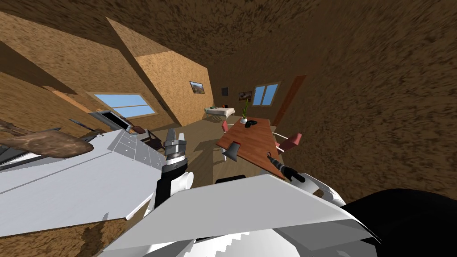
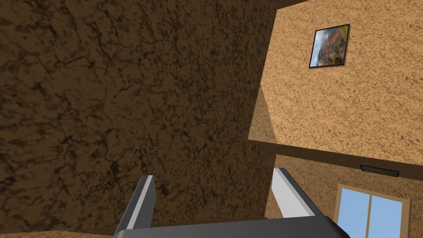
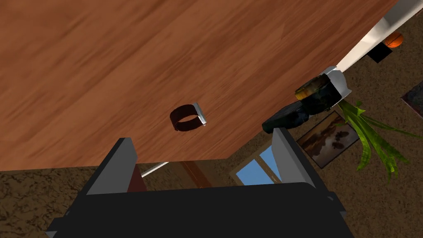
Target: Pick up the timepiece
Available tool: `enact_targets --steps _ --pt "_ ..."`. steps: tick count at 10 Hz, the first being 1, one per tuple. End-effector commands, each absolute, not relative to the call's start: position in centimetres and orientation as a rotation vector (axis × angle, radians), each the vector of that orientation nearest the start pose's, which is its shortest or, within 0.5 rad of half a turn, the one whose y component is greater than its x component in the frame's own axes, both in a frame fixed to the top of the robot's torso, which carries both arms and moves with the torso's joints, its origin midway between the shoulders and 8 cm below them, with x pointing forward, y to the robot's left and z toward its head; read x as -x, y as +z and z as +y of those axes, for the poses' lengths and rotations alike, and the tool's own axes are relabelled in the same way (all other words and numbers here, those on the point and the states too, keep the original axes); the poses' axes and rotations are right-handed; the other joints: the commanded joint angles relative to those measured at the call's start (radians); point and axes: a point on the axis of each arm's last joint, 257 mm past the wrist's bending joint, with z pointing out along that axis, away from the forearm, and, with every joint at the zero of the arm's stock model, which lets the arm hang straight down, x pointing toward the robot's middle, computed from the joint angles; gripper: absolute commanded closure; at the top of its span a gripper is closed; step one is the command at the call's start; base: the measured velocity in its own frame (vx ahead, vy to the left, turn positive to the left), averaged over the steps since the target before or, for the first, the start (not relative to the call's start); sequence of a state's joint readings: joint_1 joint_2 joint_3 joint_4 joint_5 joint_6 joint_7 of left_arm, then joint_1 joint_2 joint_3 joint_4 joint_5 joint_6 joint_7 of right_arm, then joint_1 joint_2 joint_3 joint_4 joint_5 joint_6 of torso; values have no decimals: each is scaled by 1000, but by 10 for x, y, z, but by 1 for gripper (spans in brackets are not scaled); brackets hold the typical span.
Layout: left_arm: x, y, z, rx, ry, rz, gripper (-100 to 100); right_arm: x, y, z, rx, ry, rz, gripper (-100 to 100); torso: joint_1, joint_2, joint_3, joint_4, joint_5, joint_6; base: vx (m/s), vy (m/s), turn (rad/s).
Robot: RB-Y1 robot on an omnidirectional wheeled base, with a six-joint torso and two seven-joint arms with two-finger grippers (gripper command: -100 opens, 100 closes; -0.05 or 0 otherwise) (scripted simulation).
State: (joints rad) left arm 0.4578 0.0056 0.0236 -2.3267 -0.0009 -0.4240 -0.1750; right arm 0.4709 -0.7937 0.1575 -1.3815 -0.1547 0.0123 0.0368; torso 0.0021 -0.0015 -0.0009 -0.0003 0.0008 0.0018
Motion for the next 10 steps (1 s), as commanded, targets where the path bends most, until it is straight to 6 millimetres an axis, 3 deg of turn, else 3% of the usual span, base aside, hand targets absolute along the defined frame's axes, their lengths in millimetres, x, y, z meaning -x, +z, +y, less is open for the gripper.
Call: enact_targets --steps 1,2,5,6,9,10 --pt "-348 45 282 578 -1132 649 0 -267 -459 -535 -1129 217 2030 -100 0 0 0 0 0 0 38 30 142" --pt "-348 45 282 578 -1132 649 0 -264 -462 -539 -1136 205 2033 -100 0 0 0 0 0 -1 34 21 111" --pt "-348 45 282 578 -1132 649 0 -222 -477 -591 -1120 -26 2139 -100 0 -1 0 0 0 -1 50 39 248" --pt "-348 45 282 578 -1132 649 0 -220 -478 -593 -1123 -31 2140 -100 1 -1 -1 0 0 -1 48 27 81" --pt "-348 45 282 578 -1132 649 0 -182 -482 -638 -1101 -233 2216 -100 0 0 0 0 0 -1 49 30 195" --pt "-348 45 282 578 -1132 649 0 -182 -482 -638 -1101 -233 2216 -100 0 -1 0 0 0 0 44 18 53"
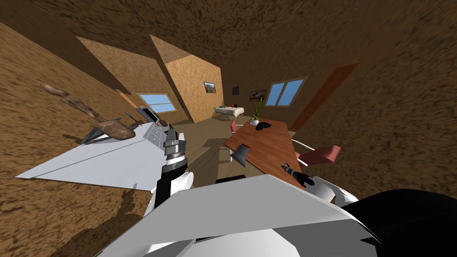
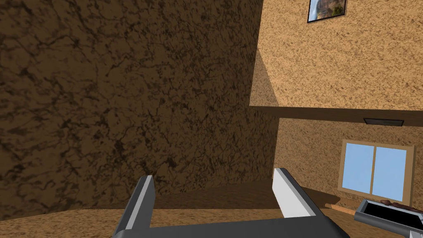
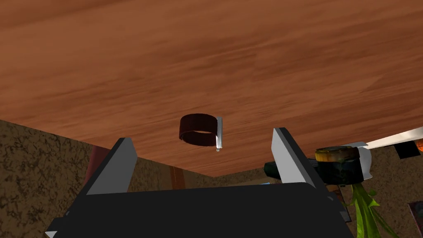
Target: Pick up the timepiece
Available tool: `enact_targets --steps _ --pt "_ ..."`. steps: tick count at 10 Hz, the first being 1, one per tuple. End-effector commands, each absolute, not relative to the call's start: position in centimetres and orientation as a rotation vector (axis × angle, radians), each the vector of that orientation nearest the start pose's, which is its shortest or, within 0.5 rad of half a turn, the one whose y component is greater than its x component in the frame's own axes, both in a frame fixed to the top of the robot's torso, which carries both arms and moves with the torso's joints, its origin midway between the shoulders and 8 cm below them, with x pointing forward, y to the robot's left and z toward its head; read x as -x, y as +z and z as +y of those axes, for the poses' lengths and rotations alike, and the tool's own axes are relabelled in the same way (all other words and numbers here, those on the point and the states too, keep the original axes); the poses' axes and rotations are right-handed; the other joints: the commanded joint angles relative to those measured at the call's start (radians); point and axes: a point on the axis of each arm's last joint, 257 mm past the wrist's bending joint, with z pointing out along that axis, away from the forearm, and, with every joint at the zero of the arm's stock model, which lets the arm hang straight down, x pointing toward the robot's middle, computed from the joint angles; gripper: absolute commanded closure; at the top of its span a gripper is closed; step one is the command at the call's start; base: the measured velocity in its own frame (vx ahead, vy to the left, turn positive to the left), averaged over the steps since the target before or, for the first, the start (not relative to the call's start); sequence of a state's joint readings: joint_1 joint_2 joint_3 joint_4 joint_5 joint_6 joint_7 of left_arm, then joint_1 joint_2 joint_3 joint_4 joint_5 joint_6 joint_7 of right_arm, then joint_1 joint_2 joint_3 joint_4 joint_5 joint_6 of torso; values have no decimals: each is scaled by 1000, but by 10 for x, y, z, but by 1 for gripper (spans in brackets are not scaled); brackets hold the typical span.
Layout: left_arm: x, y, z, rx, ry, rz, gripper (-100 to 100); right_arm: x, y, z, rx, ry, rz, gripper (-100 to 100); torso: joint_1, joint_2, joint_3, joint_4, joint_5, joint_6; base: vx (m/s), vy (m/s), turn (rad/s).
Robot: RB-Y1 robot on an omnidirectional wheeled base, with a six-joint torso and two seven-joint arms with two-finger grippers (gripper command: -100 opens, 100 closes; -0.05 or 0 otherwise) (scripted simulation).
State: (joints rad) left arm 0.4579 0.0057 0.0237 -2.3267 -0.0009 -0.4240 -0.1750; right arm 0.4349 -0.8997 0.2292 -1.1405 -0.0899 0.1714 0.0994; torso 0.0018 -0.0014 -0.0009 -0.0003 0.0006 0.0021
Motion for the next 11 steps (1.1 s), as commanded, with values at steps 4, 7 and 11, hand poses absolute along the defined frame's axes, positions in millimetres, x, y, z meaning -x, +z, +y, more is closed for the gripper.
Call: enact_targets --steps 4,7,11 --pt "-348 45 282 578 -1132 649 0 -156 -480 -667 -1080 -373 2263 -100 -1 1 1 0 0 0 33 14 97" --pt "-348 45 282 578 -1132 649 0 -148 -480 -676 -1075 -403 2273 0 -1 2 1 0 0 0 16 8 74" --pt "-348 45 282 578 -1132 649 0 -145 -498 -671 -1097 -410 2266 -100 -4 3 2 1 -1 0 3 -43 49"
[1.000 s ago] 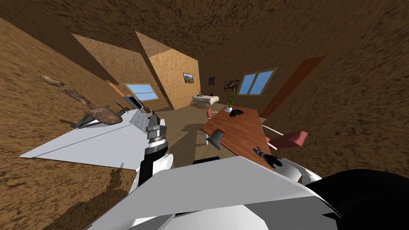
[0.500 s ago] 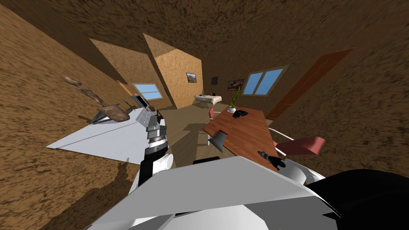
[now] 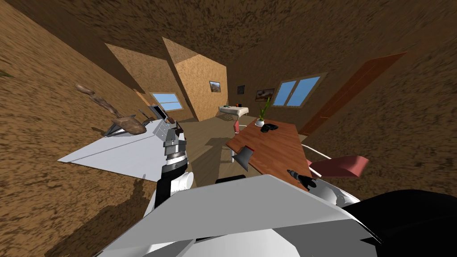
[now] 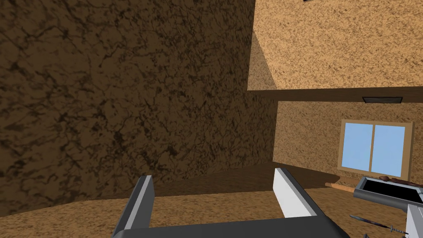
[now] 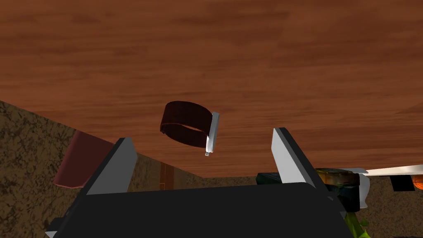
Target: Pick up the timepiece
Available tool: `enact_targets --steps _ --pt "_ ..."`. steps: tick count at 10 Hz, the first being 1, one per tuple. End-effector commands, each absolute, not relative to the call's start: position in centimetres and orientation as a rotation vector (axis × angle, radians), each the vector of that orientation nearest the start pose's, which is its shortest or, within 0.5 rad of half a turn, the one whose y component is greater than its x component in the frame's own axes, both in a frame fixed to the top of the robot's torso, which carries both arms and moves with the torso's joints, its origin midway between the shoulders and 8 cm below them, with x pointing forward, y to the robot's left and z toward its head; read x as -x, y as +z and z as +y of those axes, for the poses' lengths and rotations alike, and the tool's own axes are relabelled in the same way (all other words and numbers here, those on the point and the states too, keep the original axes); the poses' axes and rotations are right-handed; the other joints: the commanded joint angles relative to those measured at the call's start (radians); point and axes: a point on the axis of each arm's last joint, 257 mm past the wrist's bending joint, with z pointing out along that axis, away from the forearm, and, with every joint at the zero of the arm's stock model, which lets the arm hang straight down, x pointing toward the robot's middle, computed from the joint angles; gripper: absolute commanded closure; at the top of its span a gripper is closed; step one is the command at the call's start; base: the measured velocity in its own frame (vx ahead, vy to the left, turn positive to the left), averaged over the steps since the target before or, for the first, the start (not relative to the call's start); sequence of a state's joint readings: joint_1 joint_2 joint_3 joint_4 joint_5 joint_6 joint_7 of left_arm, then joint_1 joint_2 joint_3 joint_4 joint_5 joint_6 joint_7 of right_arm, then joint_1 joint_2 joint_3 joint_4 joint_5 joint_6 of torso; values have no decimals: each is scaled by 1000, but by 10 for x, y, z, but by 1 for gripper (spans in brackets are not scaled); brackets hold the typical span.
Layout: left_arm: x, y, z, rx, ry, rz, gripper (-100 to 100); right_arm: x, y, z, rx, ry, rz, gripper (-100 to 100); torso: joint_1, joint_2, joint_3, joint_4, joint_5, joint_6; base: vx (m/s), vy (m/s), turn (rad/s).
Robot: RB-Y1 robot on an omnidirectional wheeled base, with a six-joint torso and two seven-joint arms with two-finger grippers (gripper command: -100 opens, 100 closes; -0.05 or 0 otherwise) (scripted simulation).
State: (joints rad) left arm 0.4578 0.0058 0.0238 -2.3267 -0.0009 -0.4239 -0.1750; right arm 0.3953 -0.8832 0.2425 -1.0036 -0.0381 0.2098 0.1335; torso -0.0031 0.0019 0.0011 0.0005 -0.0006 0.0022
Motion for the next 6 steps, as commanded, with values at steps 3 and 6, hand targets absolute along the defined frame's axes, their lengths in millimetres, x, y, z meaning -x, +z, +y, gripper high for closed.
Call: enact_targets --steps 3,6 --pt "-348 45 282 578 -1132 649 0 -145 -495 -672 -1094 -410 2266 100 3 0 0 0 1 0 0 -11 4" --pt "-348 45 282 578 -1132 649 0 -147 -495 -671 -1102 -400 2259 100 4 -1 -1 -1 1 -1 1 0 -5"
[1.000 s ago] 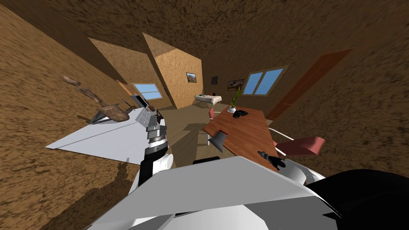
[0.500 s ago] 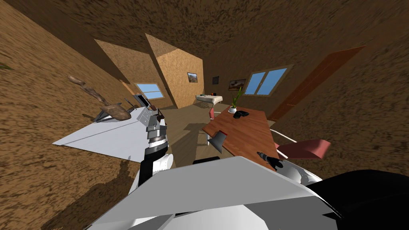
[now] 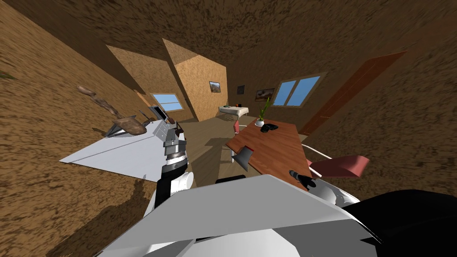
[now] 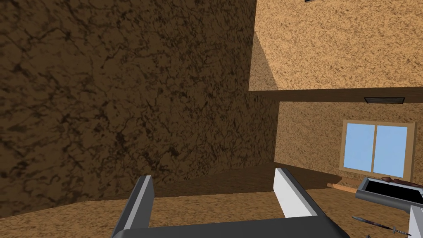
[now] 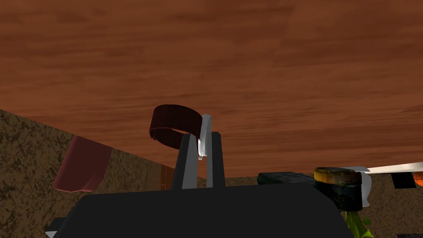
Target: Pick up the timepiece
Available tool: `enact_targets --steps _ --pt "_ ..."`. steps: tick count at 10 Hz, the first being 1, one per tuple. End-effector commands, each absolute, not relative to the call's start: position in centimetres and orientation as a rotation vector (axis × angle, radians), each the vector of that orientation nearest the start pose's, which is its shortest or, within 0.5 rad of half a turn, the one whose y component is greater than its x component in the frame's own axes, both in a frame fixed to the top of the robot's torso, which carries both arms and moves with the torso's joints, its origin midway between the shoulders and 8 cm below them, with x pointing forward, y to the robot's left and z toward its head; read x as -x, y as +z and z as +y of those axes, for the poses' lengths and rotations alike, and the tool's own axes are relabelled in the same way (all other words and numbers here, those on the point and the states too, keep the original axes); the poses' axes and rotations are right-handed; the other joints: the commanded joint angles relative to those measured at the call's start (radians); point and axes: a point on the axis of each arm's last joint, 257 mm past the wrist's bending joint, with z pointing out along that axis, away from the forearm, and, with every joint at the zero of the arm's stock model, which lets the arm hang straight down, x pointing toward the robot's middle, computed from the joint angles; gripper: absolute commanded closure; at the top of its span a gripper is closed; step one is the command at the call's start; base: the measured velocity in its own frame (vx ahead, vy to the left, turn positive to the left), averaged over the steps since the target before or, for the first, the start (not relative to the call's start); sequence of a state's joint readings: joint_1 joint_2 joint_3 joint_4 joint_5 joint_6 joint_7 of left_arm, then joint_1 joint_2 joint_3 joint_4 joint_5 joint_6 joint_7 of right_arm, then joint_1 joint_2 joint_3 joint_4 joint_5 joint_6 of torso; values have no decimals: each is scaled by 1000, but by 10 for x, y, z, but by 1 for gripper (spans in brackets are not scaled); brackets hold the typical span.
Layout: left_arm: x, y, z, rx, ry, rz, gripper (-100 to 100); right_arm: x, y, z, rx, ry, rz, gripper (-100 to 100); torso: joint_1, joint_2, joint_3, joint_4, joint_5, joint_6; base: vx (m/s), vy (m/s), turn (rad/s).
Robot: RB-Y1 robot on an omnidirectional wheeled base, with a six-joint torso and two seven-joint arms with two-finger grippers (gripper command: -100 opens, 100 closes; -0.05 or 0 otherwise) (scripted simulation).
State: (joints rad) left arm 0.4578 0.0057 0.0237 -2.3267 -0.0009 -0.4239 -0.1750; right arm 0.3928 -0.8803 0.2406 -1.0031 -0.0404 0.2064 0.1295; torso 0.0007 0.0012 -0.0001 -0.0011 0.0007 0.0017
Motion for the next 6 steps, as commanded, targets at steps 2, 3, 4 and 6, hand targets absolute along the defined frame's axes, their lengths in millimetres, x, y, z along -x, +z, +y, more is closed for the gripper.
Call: enact_targets --steps 2,3,4,6 --pt "-348 45 282 578 -1132 649 0 -147 -487 -674 -1084 -407 2268 100 0 0 0 0 0 0 -5 24 -31" --pt "-348 45 282 578 -1132 649 0 -147 -484 -675 -1080 -405 2270 100 3 1 0 0 1 1 -5 70 -92" --pt "-348 45 282 578 -1132 649 0 -148 -480 -675 -1075 -403 2272 100 5 1 0 0 1 1 -3 62 -56" --pt "-348 45 282 578 -1132 649 0 -147 -482 -675 -1077 -404 2272 0 3 0 0 0 1 0 -2 16 -6"
